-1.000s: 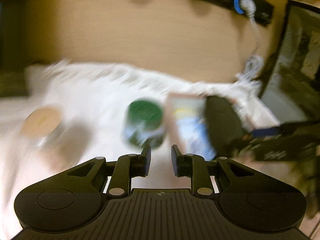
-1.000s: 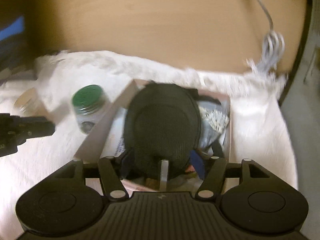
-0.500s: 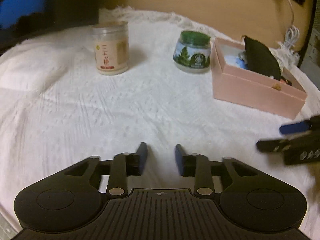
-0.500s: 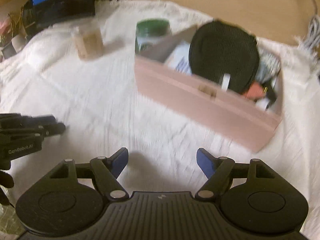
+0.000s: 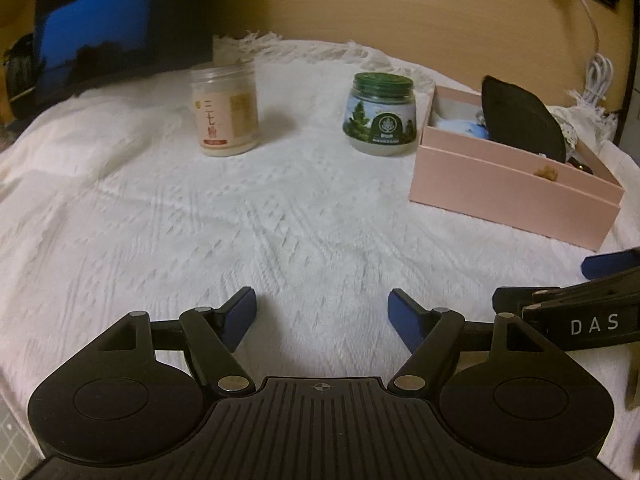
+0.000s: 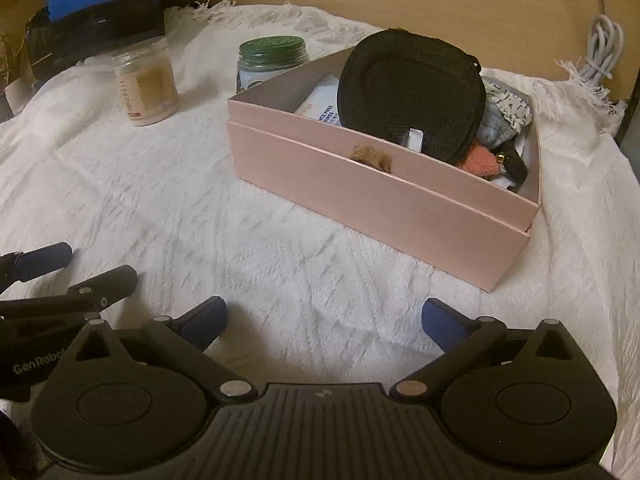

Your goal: Organize soft objects

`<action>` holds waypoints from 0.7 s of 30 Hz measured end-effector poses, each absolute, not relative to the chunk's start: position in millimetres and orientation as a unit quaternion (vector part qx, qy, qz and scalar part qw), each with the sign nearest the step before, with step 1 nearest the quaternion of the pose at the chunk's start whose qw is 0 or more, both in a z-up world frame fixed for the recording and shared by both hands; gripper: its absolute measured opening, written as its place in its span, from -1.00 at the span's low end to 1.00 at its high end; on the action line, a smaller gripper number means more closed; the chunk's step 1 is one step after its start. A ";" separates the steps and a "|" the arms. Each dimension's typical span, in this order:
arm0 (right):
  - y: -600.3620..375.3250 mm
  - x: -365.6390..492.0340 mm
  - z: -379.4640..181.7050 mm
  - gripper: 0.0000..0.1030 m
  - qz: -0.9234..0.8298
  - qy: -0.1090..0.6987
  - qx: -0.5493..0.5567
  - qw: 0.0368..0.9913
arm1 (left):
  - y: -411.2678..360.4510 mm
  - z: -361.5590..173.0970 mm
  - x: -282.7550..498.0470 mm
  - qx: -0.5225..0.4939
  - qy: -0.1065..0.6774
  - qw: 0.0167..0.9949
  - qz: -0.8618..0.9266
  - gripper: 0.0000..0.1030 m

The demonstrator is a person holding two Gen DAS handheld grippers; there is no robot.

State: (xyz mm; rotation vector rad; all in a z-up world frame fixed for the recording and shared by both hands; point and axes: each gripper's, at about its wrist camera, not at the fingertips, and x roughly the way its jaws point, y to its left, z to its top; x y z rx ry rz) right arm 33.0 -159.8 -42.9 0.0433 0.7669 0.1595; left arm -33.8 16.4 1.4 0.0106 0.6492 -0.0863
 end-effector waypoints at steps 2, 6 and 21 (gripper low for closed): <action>-159.7 28.2 -46.1 1.00 0.079 0.358 0.020 0.930 | 15.4 1.5 -36.5 0.006 0.318 0.947 -0.038 0.51; -165.9 14.4 -54.7 1.00 0.087 0.313 0.024 0.946 | 14.5 1.1 -38.9 0.006 0.317 0.948 -0.032 0.51; -164.0 13.7 -57.1 1.00 0.068 0.301 0.030 0.951 | 15.5 0.9 -40.1 0.003 0.313 0.949 -0.024 0.51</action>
